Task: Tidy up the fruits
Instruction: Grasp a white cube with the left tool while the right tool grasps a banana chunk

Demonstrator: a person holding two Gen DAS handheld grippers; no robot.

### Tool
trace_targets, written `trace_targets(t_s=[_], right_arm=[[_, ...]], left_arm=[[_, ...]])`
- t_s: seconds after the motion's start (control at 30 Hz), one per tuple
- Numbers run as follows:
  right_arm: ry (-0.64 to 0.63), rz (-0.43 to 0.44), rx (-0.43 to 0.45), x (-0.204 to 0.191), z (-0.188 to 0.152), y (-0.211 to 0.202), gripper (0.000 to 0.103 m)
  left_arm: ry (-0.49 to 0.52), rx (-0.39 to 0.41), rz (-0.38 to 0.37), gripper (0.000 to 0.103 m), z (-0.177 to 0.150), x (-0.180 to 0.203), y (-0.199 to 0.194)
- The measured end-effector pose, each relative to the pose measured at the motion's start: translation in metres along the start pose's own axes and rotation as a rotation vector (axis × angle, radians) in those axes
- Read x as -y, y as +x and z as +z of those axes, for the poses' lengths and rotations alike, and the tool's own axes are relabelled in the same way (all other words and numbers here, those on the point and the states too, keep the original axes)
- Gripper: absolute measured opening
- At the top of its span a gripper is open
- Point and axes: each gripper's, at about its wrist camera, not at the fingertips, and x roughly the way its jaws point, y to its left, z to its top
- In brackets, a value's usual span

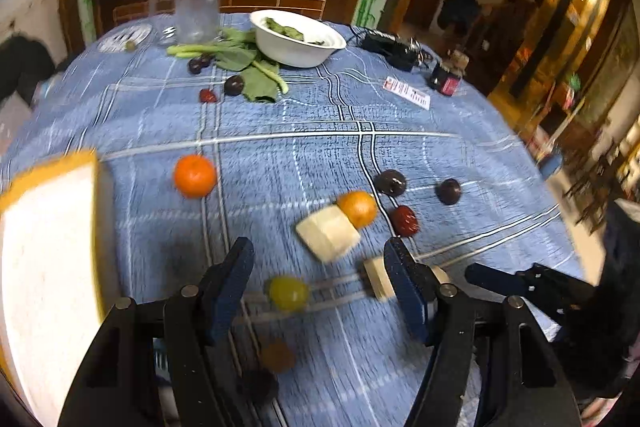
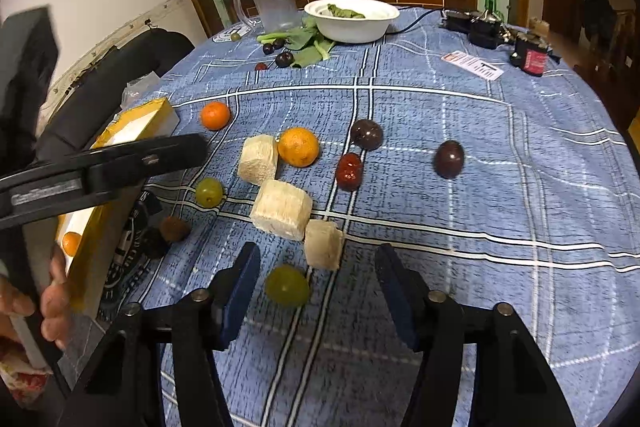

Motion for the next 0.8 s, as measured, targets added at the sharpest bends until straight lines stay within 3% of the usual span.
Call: trace_targets(t_s=[0.1,0.27,0.33,0.37,0.4,0.6,0.8], right_arm=[[0.001,-0.006,-0.006,0.003,0.004,0.006,0.058],[0.026,0.012,-0.028,0.011,0.009,0.015,0.036],[0.035,0.029,-0.044,0.014,0.009,0.020,0.030],[0.039,0.034,-0.046,0.015,0.008,0.022,0.030],[0.047,0.044,-0.047,0.016,0.007,0.023,0.030],[0.067,0.068,-0.038,0.020,0.006,0.026,0.029],[0.084,0.082,-0.031,0.020,0.004,0.023,0.018]], left_arm=[[0.058,-0.047,0.012,0.067,0.005,0.004,0.021],[0.098,-0.104,-0.021,0.067,0.007,0.001,0.043],[0.112,-0.118,-0.043,0.061,0.009,0.001,0.047],[0.116,-0.127,-0.054,0.052,0.008,0.002,0.050],[0.122,-0.133,-0.056,0.050,0.009,0.004,0.053],[0.132,-0.120,-0.045,0.048,0.011,0.010,0.057],[0.177,-0.094,0.000,0.045,0.009,0.021,0.051]])
